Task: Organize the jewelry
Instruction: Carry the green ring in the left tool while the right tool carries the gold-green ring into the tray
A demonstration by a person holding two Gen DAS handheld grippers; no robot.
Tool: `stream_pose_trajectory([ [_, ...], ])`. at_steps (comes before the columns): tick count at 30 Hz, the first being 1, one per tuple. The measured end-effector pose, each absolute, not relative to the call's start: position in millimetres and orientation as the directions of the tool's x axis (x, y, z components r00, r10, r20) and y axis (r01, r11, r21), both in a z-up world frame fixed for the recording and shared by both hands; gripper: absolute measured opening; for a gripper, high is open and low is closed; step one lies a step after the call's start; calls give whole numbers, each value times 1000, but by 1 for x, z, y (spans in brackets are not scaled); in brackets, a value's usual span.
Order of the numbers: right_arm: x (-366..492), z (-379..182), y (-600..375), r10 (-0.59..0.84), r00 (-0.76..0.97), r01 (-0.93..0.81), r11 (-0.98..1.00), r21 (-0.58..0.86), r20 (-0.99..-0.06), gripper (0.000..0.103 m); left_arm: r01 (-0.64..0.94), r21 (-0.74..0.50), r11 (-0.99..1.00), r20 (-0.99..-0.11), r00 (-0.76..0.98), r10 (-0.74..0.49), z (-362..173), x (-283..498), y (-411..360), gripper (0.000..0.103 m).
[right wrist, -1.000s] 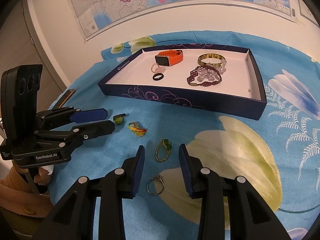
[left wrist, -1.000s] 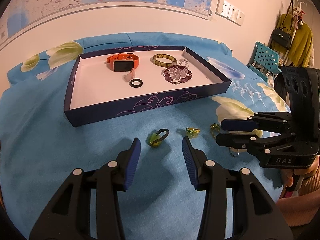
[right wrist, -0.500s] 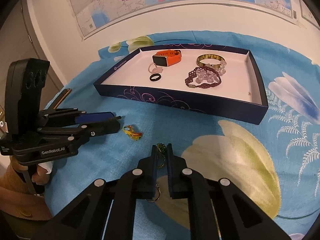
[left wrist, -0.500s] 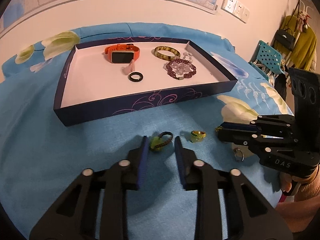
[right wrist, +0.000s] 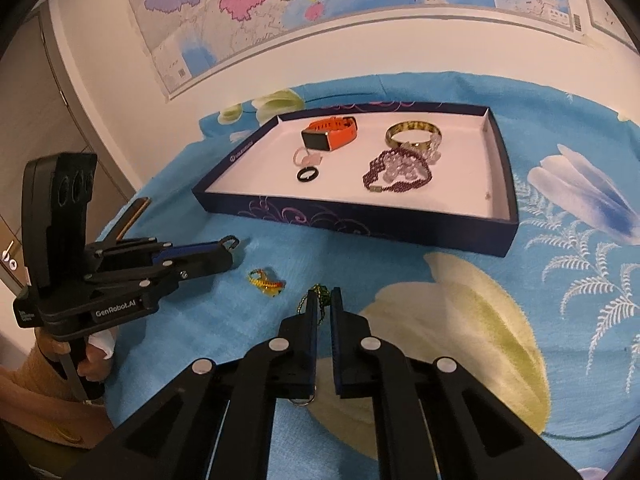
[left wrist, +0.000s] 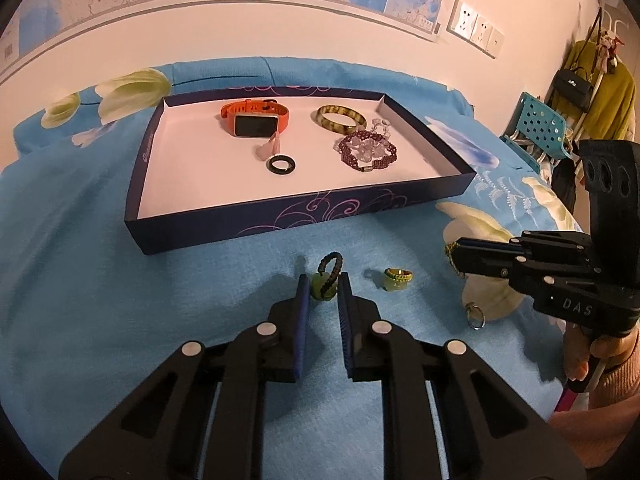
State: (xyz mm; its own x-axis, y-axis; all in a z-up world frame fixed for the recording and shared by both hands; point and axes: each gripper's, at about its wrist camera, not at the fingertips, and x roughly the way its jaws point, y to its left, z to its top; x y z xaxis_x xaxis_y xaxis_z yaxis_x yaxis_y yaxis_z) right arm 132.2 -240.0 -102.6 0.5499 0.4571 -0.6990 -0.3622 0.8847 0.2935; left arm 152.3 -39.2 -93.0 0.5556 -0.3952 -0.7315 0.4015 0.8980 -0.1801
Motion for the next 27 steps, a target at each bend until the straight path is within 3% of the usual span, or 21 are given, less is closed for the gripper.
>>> stream_pose_trajectory([
  [13, 139, -83, -250, 489, 576, -365, 871, 329, -655, 5, 415, -191, 890, -688, 590, -423, -72, 149, -34, 14],
  [27, 168, -64, -253, 451, 626, -360, 891, 277, -637, 5, 413, -174, 894, -653, 631, -419, -54, 167, -33, 14],
])
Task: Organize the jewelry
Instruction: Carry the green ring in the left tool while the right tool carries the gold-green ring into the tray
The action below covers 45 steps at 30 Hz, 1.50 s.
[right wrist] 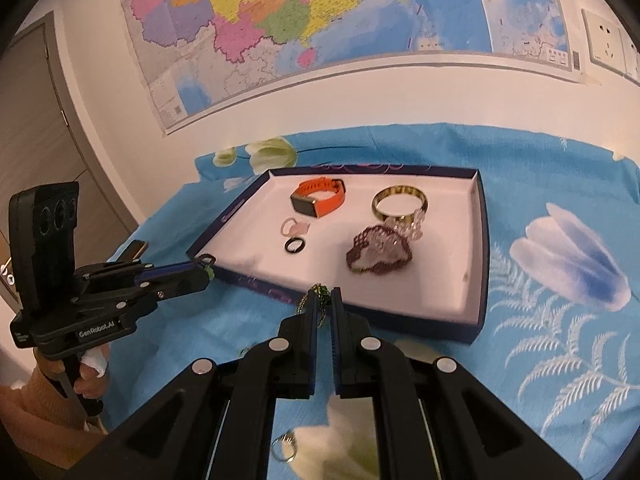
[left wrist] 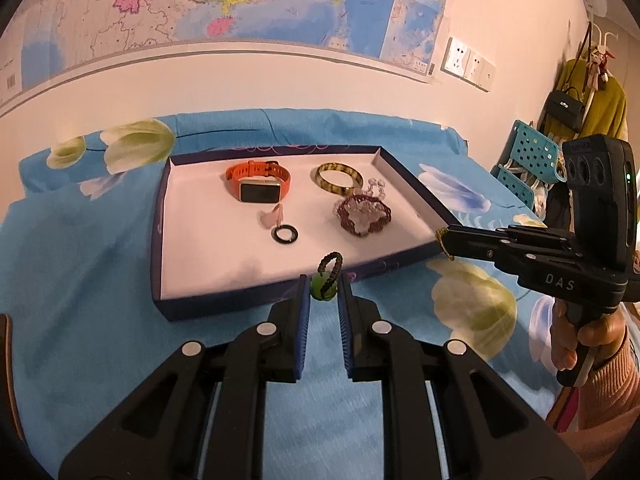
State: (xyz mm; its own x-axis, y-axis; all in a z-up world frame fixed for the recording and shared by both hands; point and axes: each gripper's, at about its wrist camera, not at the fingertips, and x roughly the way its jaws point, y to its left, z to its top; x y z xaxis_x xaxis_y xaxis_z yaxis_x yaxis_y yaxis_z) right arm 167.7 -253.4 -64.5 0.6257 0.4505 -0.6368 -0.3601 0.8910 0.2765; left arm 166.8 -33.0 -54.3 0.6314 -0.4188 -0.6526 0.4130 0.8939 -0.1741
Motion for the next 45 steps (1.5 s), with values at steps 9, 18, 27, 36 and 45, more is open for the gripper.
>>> stream_pose_trajectory([
  [9, 197, -66, -249, 413, 632, -344, 908, 240, -656, 5, 403, -173, 899, -652, 637, -411, -53, 187, -37, 14],
  [18, 214, -75, -245, 393, 624, -327, 916, 231, -676, 5, 398, -170, 902, -662, 632, -403, -57, 202, -41, 14],
  [27, 224, -81, -240, 368, 619, -314, 926, 212, -694, 5, 388, -160, 907, -680, 623, -387, -65, 217, -48, 14],
  [36, 232, -87, -236, 348, 612, -307, 932, 192, -710, 5, 380, -159, 911, -699, 609, -375, -71, 226, -54, 14],
  [45, 238, -91, -230, 322, 612, -301, 939, 164, -722, 6, 366, -177, 914, -714, 591, -375, -78, 234, -53, 14],
])
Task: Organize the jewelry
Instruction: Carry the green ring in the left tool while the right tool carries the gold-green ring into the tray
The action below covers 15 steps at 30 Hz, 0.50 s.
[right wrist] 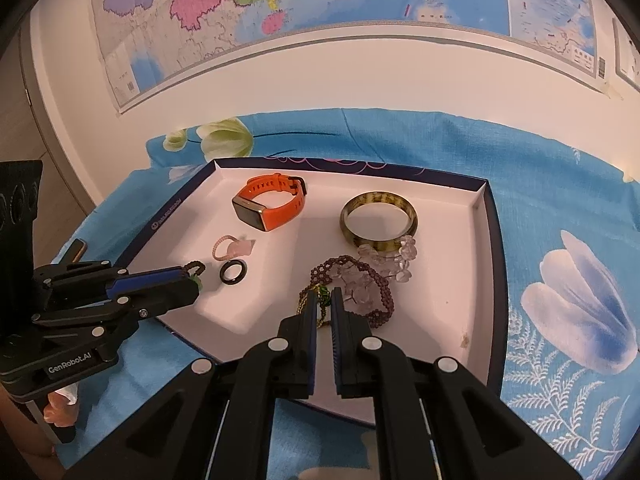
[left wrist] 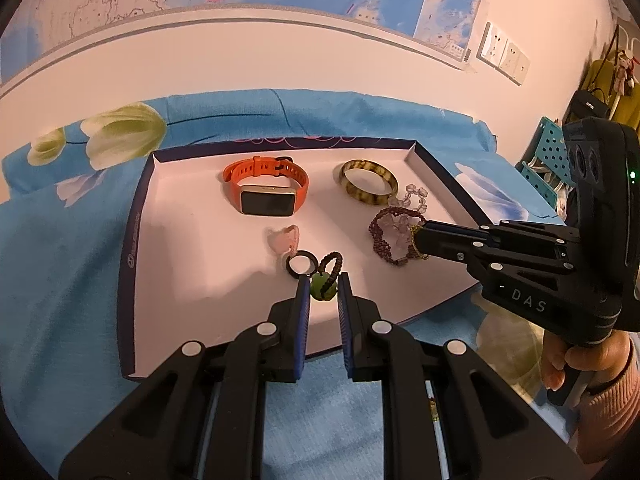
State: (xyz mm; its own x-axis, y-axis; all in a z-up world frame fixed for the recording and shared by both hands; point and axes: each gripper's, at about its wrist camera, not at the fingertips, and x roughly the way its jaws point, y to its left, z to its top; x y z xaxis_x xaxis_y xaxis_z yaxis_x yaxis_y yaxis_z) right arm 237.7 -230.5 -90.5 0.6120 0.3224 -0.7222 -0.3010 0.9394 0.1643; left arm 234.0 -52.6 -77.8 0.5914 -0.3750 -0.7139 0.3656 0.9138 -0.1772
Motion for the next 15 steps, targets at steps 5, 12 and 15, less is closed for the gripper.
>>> stream_pose_trajectory([
  [5, 239, -92, -228, 313, 612, -303, 941, 150, -727, 7, 358, -186, 915, -726, 578, -373, -84, 239, -54, 14],
  [12, 237, -91, -226, 299, 621, -300, 945, 132, -725, 8, 347, -188, 919, -737, 569, -366, -90, 243, -53, 14],
  [15, 237, -90, -227, 295, 624, -293, 947, 132, -723, 12, 347, -189, 918, -735, 571, -367, -89, 242, -54, 15],
])
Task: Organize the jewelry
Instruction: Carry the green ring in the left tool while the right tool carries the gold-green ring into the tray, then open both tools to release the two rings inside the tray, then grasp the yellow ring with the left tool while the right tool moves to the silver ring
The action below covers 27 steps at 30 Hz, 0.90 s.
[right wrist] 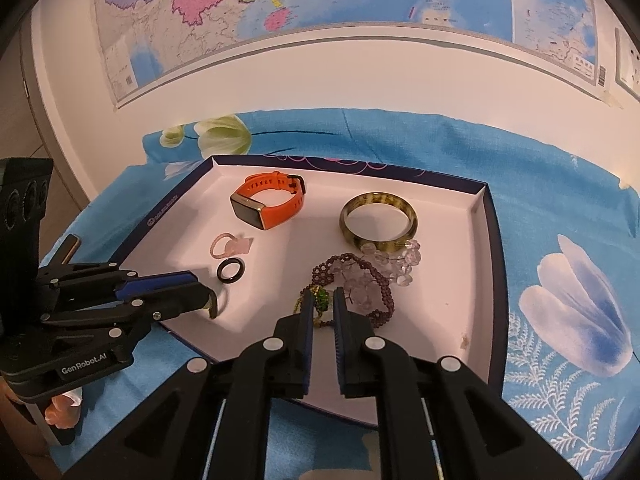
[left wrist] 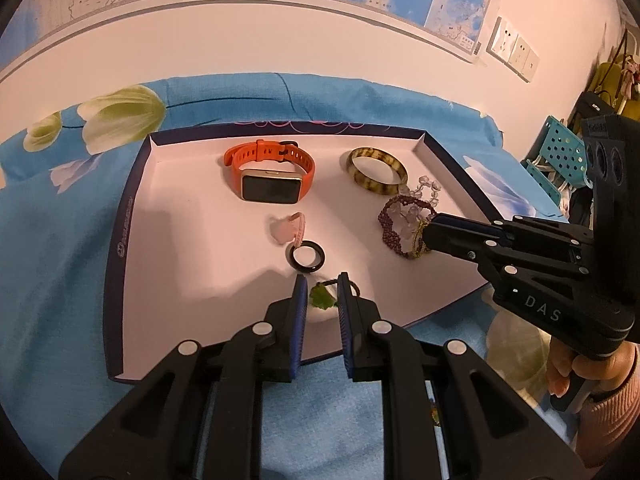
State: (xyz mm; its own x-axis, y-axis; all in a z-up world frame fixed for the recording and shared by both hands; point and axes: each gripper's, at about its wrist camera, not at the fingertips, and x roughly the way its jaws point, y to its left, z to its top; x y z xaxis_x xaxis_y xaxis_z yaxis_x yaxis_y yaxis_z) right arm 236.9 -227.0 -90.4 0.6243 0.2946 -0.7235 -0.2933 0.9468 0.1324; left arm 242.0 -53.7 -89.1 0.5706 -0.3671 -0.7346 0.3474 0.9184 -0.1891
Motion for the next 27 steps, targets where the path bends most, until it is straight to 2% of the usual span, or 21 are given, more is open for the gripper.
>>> stream_pose_trajectory([
  [1, 236, -90, -228, 293, 627, -289, 948, 134, -722, 14, 348, -186, 919, -732, 574, -366, -88, 241, -54, 14],
  [16, 221, -76, -243, 304, 659, -263, 950, 168, -688, 19, 336, -173, 926, -666, 653, -361, -60, 213, -37, 26],
  [20, 209, -68, -247, 328, 664, -276, 943, 187, -672, 26, 343, -172, 923, -644, 670, -369, -51, 199, -30, 27],
  [27, 181, -59, -247, 368, 658, -321, 926, 197, -657, 32, 371, -164, 914, -630, 673, -387, -48, 174, -25, 32],
])
